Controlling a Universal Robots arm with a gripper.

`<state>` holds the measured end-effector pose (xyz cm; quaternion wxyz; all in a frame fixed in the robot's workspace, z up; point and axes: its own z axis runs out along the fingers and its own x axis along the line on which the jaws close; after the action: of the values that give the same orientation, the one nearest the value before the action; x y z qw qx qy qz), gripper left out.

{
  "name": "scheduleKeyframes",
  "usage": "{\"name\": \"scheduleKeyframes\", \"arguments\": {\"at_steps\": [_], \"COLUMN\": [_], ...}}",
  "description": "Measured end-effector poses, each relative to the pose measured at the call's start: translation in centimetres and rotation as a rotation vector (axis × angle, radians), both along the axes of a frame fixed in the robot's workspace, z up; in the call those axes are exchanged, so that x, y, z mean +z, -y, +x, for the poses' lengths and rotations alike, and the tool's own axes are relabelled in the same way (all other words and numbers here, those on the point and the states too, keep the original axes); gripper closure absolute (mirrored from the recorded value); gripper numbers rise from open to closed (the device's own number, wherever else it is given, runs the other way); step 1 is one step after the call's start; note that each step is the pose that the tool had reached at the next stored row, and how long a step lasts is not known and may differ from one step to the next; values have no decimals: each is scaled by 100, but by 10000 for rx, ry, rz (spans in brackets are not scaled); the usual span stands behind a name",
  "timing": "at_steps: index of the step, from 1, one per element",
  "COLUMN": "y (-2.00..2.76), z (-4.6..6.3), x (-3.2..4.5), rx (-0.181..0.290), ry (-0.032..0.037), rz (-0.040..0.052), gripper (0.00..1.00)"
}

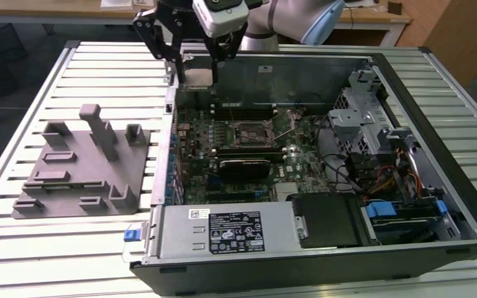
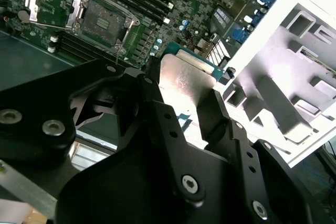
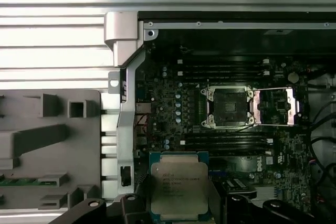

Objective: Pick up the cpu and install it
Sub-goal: 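Pick up the cpu and move it towards the insertion slot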

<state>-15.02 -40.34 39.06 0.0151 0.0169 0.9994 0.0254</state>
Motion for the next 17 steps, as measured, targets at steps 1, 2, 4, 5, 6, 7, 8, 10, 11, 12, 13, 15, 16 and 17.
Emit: {"name": "scheduleKeyframes", "arguments": {"at_steps": [1,2,4,5,6,7,8,10,11,12,13,15,16,17], "y": [-3,-6,-18,-26,-33,-40,-45,-53,-57,-61,-65,-74,-76,-78], "z": [13,28,65,84,100,112,121,142,156,172,191,248,272,296], "x": [0,-1,-3,-5,-6,-8,-9,-14,-16,-17,-18,-21,-21,-21], "rx": [0,0,-1,0,1,0,0,0,0,0,0,0,-1,-1], "ry": [-1,0,0,0,0,0,0,0,0,-1,-1,0,0,-1], "rz": [0,0,0,0,0,0,0,1,0,-1,0,0,0,-1], "gripper": [47,47,47,47,47,47,47,47,47,47,47,47,47,47]}}
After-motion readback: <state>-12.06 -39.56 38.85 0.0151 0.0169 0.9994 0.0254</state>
